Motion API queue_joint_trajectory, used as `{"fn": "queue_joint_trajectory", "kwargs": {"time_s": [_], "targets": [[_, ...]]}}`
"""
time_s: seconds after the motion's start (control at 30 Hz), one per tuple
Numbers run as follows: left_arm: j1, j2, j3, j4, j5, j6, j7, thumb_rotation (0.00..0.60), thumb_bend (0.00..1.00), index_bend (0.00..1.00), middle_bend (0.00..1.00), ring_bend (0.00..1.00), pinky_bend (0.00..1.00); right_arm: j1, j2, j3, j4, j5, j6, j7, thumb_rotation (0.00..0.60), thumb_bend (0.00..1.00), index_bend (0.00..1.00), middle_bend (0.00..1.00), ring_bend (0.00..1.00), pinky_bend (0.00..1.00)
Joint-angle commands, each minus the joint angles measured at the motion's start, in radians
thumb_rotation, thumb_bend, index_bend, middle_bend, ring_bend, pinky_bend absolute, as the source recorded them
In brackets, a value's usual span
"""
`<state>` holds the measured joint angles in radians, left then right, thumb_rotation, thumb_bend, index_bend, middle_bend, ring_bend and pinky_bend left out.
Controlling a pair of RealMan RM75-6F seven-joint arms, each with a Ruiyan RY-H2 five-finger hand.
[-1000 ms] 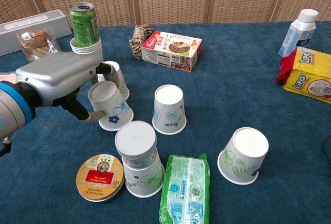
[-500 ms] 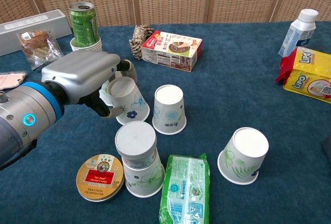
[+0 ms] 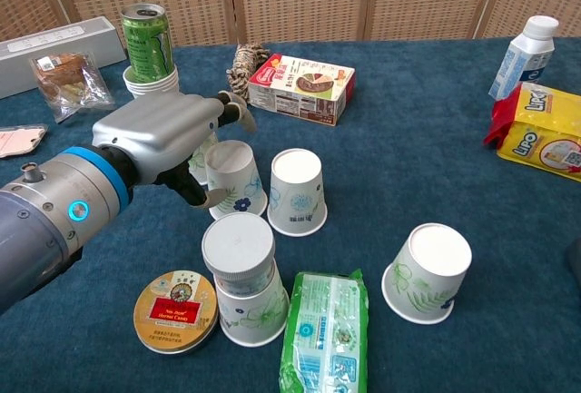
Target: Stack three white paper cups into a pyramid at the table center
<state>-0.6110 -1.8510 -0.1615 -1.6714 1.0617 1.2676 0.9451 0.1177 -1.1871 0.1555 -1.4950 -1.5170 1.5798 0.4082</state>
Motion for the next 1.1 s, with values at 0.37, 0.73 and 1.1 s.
{"fn": "queue_joint_trajectory", "kwargs": {"time_s": [0.37, 0.73, 1.1], "targets": [[0.026, 0.150, 0.053, -0.125, 0.058, 0.006, -0.062, 0.600, 0.33, 0.03, 0.00, 0.00, 0.32, -0.002, 0.001, -0.002, -0.006, -0.005, 0.003, -0.005, 0.600, 0.13, 0.08, 0.17, 0.13, 0.00], [0.023, 0.345, 0.060, -0.211, 0.058, -0.037, -0.103, 0.600, 0.32, 0.03, 0.00, 0.00, 0.26, -0.001, -0.003, -0.006, -0.014, -0.011, 0.005, -0.026, 0.600, 0.13, 0.08, 0.17, 0.13, 0.00], [-0.047, 0.352, 0.013, -0.141, -0.095, -0.081, -0.024, 0.600, 0.32, 0.03, 0.00, 0.00, 0.19, -0.004, 0.000, -0.005, -0.017, -0.010, 0.008, -0.020, 0.600, 0.13, 0.08, 0.17, 0.13, 0.00]]}}
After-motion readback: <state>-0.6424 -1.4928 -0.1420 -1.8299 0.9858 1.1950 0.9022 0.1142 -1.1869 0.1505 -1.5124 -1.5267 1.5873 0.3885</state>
